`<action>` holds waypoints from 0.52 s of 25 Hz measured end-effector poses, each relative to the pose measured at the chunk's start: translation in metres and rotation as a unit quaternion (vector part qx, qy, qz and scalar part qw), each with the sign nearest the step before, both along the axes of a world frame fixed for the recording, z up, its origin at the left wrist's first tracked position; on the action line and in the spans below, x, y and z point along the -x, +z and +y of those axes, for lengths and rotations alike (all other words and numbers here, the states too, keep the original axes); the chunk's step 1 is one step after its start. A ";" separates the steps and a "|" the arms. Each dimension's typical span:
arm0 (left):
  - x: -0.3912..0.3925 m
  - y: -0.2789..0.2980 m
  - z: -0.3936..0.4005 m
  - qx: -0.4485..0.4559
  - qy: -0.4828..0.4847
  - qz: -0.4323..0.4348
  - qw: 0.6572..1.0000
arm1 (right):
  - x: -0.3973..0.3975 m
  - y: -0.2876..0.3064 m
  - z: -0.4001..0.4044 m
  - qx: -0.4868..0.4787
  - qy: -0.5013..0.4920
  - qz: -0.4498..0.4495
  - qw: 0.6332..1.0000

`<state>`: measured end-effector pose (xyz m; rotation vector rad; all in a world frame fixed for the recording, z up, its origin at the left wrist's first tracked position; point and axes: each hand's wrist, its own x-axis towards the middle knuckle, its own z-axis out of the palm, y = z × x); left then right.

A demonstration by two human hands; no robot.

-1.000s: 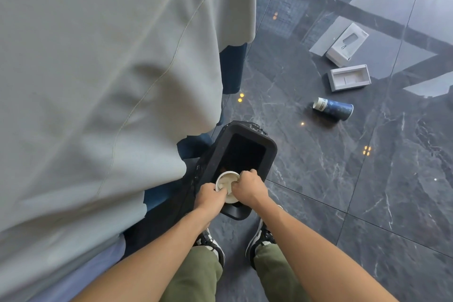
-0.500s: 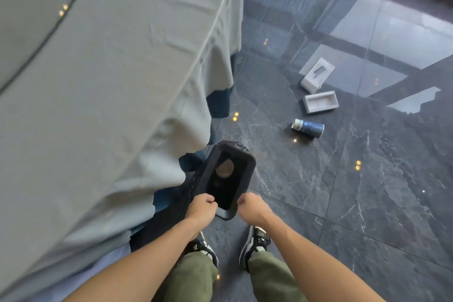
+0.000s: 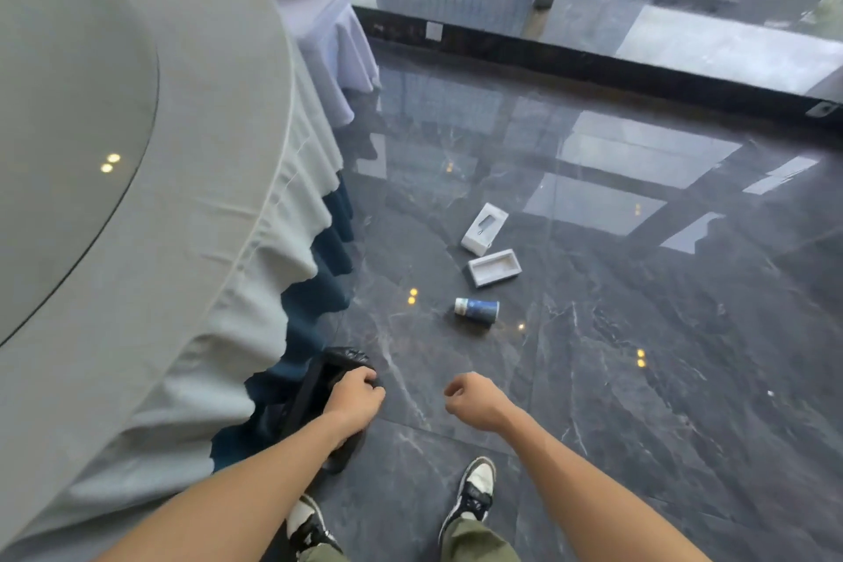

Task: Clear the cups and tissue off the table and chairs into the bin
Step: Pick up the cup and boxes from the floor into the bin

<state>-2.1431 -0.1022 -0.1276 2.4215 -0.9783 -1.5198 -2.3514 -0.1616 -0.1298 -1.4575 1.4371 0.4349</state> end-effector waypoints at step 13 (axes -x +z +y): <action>0.119 0.033 -0.178 0.134 -0.159 0.011 0.978 | 0.113 0.052 -0.182 0.141 -0.100 0.012 0.985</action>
